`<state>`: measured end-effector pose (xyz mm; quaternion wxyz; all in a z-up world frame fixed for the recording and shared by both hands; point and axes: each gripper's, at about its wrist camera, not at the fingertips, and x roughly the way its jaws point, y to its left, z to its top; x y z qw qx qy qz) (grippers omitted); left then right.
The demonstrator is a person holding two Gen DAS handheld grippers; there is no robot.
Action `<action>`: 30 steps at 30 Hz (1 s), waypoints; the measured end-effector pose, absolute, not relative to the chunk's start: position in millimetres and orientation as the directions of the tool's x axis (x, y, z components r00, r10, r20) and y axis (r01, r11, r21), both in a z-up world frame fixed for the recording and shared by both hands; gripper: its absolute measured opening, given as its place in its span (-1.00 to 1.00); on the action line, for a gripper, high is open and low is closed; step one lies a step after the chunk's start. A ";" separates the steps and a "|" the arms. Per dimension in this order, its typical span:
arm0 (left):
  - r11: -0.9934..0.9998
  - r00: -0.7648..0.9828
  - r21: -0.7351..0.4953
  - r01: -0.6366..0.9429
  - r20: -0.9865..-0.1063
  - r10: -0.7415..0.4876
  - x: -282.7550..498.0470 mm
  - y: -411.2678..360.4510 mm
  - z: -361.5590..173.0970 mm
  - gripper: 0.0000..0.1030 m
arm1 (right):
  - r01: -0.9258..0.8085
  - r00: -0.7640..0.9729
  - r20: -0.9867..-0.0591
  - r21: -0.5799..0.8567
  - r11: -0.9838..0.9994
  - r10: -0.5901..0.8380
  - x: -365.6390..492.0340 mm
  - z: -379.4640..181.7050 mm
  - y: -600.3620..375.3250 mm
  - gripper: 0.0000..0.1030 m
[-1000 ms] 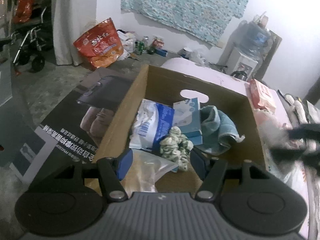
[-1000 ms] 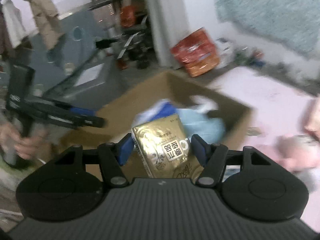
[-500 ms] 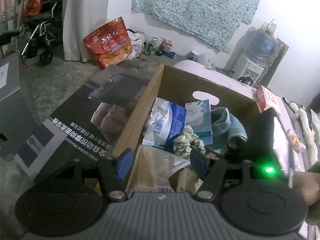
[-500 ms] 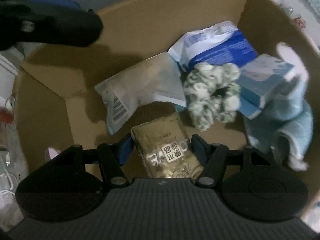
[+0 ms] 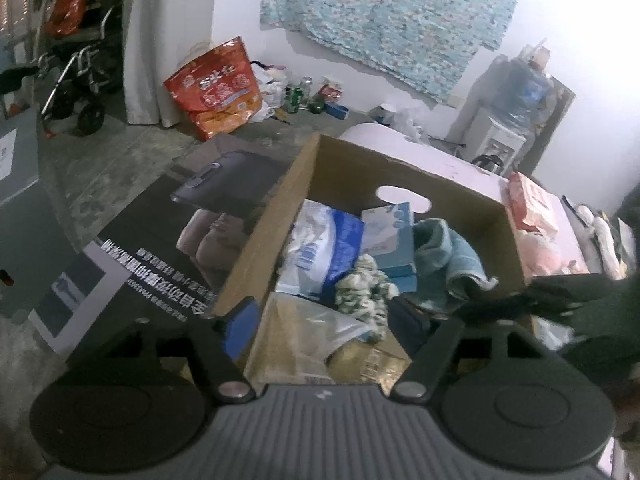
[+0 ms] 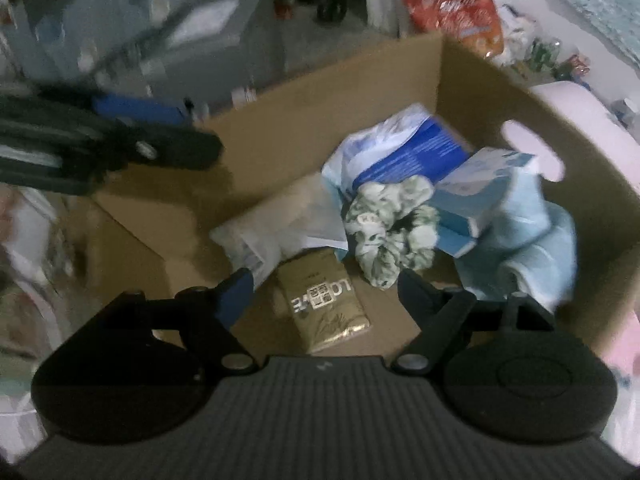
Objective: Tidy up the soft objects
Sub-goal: 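Lower the gold packet into the box and open the right tool, then move both tools back to the bed toward the orange-striped cloth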
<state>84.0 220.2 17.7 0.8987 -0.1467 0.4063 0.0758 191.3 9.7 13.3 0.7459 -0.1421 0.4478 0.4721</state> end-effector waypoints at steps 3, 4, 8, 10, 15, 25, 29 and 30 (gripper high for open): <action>0.959 0.665 -0.181 -0.218 -0.747 0.010 86.2 203.9 25.4 0.51 | -0.799 0.195 -0.727 0.272 0.536 0.659 184.2 38.5 -40.7 0.59; 0.965 0.669 -0.172 -0.198 -0.744 0.005 87.8 196.6 28.6 0.54 | -0.786 0.219 -0.697 0.288 0.546 0.683 181.1 47.9 -62.0 0.60; 0.985 0.690 -0.132 -0.108 -0.724 -0.021 94.2 162.1 46.0 0.70 | -0.701 0.355 -0.593 0.343 0.626 0.722 172.7 78.5 -151.8 0.62; 0.993 0.701 -0.112 -0.046 -0.712 -0.048 98.7 141.5 55.9 0.75 | -0.649 0.429 -0.548 0.365 0.667 0.718 170.8 87.8 -194.9 0.67; 0.993 0.714 -0.058 0.099 -0.691 -0.111 118.7 80.8 72.6 0.90 | -0.493 0.617 -0.456 0.412 0.767 0.642 162.3 99.3 -303.2 0.72; 0.964 0.606 -0.024 0.263 -0.774 -0.185 211.9 -41.0 54.3 0.90 | -0.191 0.750 -0.428 0.589 0.786 0.503 180.6 26.5 -433.0 0.73; 0.941 0.543 0.000 0.339 -0.816 -0.196 246.9 -86.0 33.7 0.90 | -0.117 0.785 -0.443 0.582 0.805 0.433 198.5 -9.7 -449.8 0.73; 0.931 0.529 0.009 0.364 -0.825 -0.198 255.1 -99.0 28.4 0.90 | -0.108 0.794 -0.446 0.564 0.819 0.412 205.3 -16.6 -453.0 0.73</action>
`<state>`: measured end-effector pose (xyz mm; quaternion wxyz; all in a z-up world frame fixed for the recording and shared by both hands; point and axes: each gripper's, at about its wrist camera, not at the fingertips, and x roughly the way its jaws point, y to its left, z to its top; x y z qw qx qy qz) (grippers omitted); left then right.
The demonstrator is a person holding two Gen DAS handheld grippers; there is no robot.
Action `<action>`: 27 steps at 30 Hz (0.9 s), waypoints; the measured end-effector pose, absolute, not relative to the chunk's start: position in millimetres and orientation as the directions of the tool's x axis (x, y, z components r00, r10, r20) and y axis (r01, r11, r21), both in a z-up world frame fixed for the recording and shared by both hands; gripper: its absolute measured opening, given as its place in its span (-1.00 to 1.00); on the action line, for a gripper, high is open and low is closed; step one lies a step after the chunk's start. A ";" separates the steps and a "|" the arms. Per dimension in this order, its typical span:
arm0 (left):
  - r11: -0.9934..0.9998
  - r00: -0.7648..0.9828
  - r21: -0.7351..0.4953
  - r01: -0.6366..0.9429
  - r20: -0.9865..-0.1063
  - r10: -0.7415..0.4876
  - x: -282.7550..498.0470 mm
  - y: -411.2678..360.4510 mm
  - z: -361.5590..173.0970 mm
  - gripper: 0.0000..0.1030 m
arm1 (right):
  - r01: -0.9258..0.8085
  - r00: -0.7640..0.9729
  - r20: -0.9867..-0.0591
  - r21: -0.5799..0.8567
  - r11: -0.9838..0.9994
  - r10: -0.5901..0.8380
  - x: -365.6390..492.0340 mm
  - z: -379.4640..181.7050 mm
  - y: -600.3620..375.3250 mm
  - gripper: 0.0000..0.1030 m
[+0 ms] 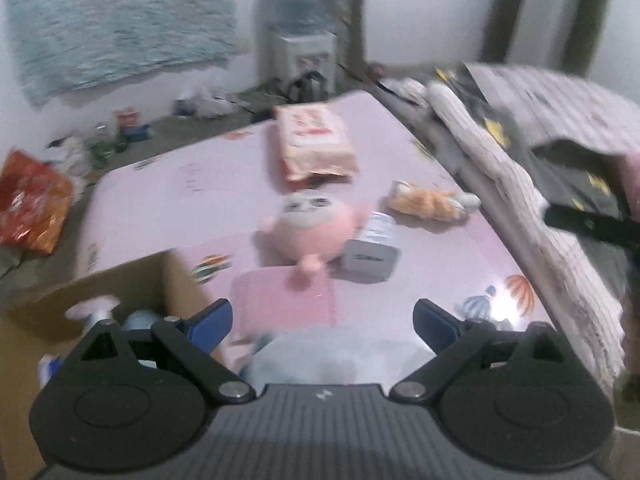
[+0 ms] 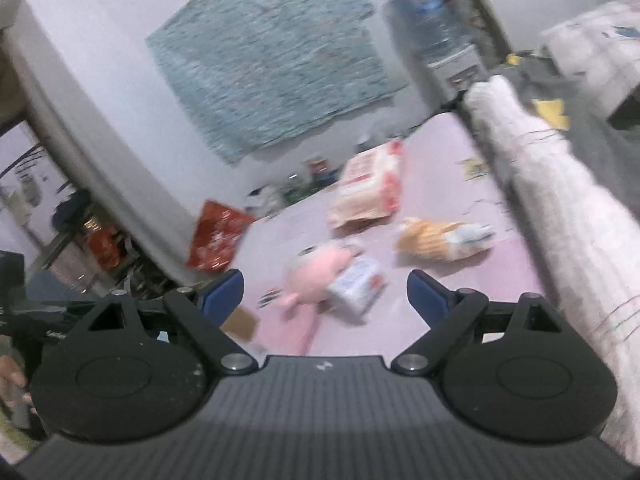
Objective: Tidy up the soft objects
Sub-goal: 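Move both tools back to the bed toward the orange-striped cloth, then grasp the orange-striped cloth with the right tool while the left tool reaches the white cup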
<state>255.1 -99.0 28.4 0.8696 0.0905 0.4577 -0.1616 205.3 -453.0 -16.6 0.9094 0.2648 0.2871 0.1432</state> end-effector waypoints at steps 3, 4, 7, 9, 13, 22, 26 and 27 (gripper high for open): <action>0.904 0.503 0.060 0.424 -0.845 -0.180 273.9 -134.6 12.1 0.87 | -0.123 0.799 -0.470 0.480 0.868 0.374 238.9 -28.0 -452.8 0.73; 0.897 0.498 0.072 0.436 -0.849 -0.174 279.1 -144.2 6.3 0.85 | -0.140 0.791 -0.492 0.433 0.891 0.364 254.8 -32.2 -449.9 0.73; 0.885 0.478 0.087 0.457 -0.863 -0.162 294.4 -167.0 -8.7 0.72 | -0.186 0.749 -0.575 0.296 0.937 0.330 302.4 -45.9 -433.4 0.73; 0.880 0.463 0.090 0.467 -0.872 -0.156 303.5 -177.6 -18.1 0.63 | -0.221 0.724 -0.624 0.195 0.956 0.295 329.5 -55.7 -421.3 0.73; 0.867 0.449 0.119 0.483 -0.884 -0.129 316.0 -191.0 -33.1 0.47 | -0.275 0.688 -0.690 0.040 0.961 0.226 373.6 -84.7 -401.9 0.73; 0.858 0.410 0.128 0.497 -0.906 -0.103 331.4 -194.1 -49.1 0.39 | -0.221 0.575 -0.784 0.125 0.967 0.233 362.3 -117.6 -410.2 -0.34; 0.864 0.367 0.099 0.493 -0.925 -0.103 338.5 -198.7 -60.5 0.41 | -0.173 0.559 -0.774 0.242 0.955 0.297 322.4 -116.4 -425.5 -0.36; 0.865 0.360 0.097 0.492 -0.928 -0.101 339.8 -200.2 -63.2 0.41 | -0.156 0.557 -0.767 0.281 0.947 0.319 311.7 -117.2 -430.1 -0.36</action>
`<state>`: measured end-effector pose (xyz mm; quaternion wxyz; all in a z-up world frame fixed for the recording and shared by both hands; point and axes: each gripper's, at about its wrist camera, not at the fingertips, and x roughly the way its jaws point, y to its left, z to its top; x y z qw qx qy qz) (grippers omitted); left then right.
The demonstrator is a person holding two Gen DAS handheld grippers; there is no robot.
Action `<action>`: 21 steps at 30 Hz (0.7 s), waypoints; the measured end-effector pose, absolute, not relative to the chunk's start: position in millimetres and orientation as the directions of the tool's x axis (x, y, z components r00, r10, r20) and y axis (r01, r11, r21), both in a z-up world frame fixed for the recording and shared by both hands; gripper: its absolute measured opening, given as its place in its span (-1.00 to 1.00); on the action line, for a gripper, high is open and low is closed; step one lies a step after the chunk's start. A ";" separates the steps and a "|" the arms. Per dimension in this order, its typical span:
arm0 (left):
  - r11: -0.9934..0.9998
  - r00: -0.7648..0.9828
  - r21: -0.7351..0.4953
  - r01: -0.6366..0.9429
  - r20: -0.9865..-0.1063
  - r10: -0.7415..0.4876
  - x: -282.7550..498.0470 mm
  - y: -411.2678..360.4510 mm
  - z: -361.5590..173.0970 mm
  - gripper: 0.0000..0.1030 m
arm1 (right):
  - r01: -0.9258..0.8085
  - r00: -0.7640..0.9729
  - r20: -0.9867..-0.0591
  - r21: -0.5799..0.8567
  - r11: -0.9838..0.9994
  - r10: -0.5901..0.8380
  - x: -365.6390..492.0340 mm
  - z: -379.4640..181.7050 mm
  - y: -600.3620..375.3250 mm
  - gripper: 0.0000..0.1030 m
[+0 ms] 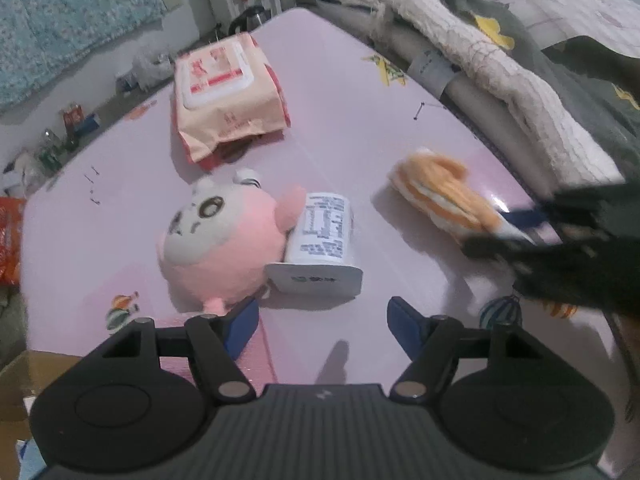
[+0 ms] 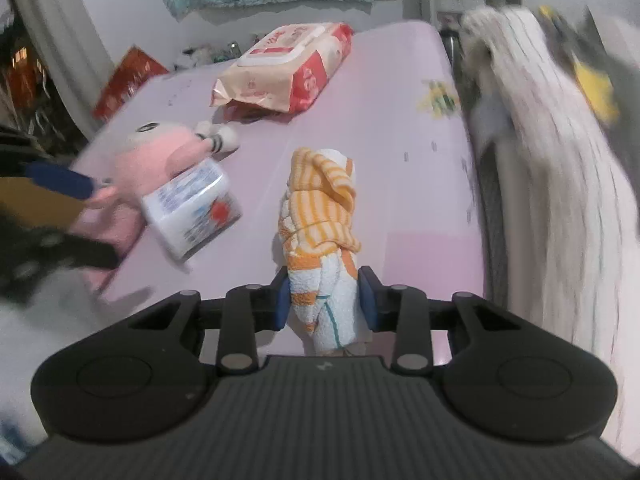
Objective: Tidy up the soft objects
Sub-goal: 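Grasp the orange-striped cloth with the right tool while the left tool reaches the white cup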
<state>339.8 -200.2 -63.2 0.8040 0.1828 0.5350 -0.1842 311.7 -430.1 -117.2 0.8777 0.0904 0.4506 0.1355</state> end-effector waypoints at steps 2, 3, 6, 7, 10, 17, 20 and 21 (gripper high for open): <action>0.868 0.348 0.098 0.487 -0.933 -0.090 343.3 -203.6 -68.9 0.41 | -0.129 0.557 -0.745 0.360 0.924 0.368 289.2 -121.1 -439.5 -0.36; 0.870 0.344 0.101 0.482 -0.935 -0.082 345.3 -205.0 -71.7 0.41 | -0.120 0.558 -0.737 0.384 0.915 0.382 280.7 -122.7 -443.0 -0.36; 0.880 0.337 0.105 0.463 -0.939 -0.066 351.5 -208.1 -77.3 0.41 | -0.104 0.580 -0.702 0.439 0.893 0.413 253.6 -129.0 -450.9 -0.36; 0.882 0.340 0.112 0.458 -0.939 -0.058 353.0 -209.3 -78.3 0.41 | -0.109 0.587 -0.693 0.445 0.889 0.419 247.4 -130.1 -451.7 -0.35; 0.880 0.365 0.154 0.449 -0.931 -0.023 356.9 -214.9 -80.9 0.42 | -0.133 0.596 -0.671 0.460 0.878 0.441 236.3 -132.9 -453.2 -0.35; 0.877 0.386 0.247 0.412 -0.919 0.077 364.8 -228.8 -89.5 0.43 | -0.155 0.617 -0.615 0.516 0.842 0.491 229.6 -140.5 -463.4 -0.33; 0.875 0.395 0.258 0.410 -0.915 0.085 366.9 -237.1 -89.0 0.40 | -0.162 0.619 -0.600 0.533 0.831 0.506 228.2 -141.8 -466.0 -0.33; 0.870 0.400 0.266 0.415 -0.912 0.089 366.8 -240.2 -89.5 0.41 | -0.163 0.619 -0.598 0.537 0.828 0.509 228.8 -142.1 -466.3 -0.33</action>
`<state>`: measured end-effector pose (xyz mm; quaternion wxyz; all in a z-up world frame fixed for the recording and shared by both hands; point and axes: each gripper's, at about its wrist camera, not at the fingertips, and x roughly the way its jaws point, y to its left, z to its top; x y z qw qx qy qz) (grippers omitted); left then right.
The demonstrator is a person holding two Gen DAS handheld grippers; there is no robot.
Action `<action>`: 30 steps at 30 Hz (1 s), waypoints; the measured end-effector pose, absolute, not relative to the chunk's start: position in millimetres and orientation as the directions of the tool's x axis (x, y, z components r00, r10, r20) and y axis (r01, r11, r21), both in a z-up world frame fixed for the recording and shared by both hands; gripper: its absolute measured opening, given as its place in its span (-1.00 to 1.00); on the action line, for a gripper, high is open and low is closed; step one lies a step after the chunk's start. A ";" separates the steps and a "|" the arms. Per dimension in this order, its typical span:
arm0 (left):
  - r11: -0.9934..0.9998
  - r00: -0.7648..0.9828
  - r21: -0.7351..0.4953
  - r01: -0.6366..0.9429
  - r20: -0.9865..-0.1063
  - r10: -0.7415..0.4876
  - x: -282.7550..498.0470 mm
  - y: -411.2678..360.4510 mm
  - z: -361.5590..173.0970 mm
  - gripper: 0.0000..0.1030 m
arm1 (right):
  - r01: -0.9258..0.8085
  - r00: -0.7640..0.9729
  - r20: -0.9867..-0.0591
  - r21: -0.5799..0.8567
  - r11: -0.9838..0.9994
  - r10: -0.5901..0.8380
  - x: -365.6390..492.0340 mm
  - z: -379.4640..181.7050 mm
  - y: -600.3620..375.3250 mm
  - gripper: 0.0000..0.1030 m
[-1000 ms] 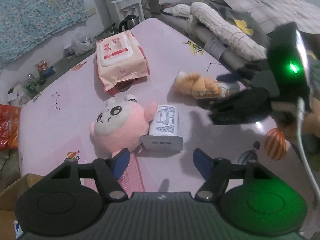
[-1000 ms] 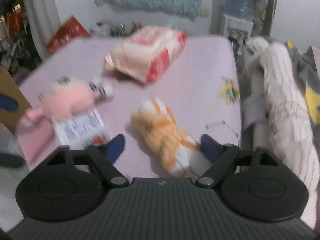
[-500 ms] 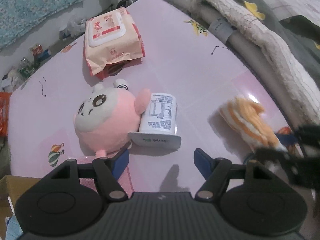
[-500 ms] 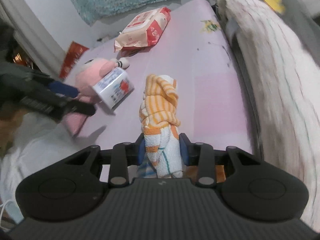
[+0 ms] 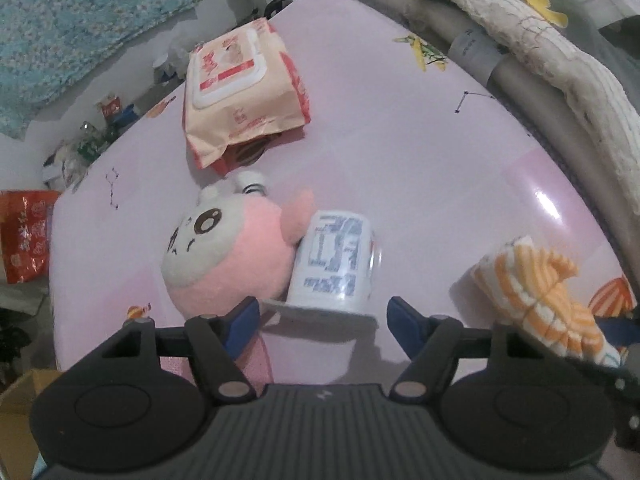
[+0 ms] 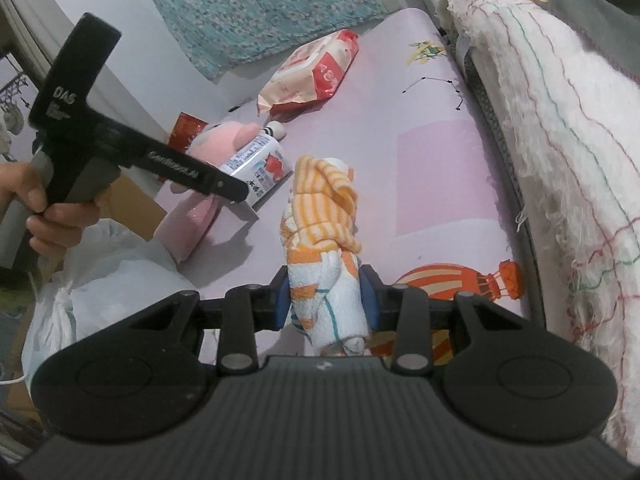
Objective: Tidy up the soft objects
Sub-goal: 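Grasp the orange-striped cloth with the right tool while the left tool reaches the white cup, then lift the orange-striped cloth with the right tool while the left tool grasps a white carton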
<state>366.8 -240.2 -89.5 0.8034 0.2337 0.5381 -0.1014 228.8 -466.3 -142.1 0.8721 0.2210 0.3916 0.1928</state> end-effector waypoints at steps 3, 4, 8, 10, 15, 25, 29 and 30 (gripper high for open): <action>0.854 0.416 0.299 0.427 -0.903 0.108 367.4 -248.3 -94.3 0.48 | -0.170 0.619 -0.590 0.543 0.822 0.518 226.8 -142.3 -466.8 -0.32; 0.848 0.420 0.307 0.432 -0.901 0.112 367.5 -250.5 -96.3 0.52 | -0.172 0.619 -0.588 0.544 0.821 0.520 225.8 -142.4 -466.9 -0.32; 0.829 0.425 0.340 0.444 -0.894 0.139 369.8 -255.9 -105.8 0.54 | -0.177 0.622 -0.579 0.552 0.815 0.527 224.8 -143.6 -468.6 -0.32; 0.827 0.415 0.349 0.441 -0.896 0.157 373.1 -255.9 -111.1 0.43 | -0.177 0.622 -0.574 0.558 0.811 0.532 223.6 -144.5 -469.9 -0.32; 0.864 0.391 0.315 0.393 -0.907 0.153 378.3 -248.1 -108.6 0.25 | -0.177 0.622 -0.564 0.574 0.799 0.543 223.7 -146.3 -473.3 -0.32; 0.849 0.178 0.195 0.490 -0.976 0.121 361.4 -240.6 -81.1 0.24 | -0.182 0.626 -0.564 0.567 0.803 0.539 222.8 -146.2 -471.9 -0.32; 0.839 0.092 0.145 0.524 -0.989 0.113 359.6 -243.0 -86.9 0.24 | -0.183 0.626 -0.564 0.565 0.805 0.538 223.1 -146.0 -471.4 -0.32; 0.841 0.088 0.146 0.521 -0.989 0.117 361.0 -243.2 -89.4 0.24 | -0.183 0.626 -0.564 0.564 0.805 0.538 223.0 -145.9 -471.2 -0.32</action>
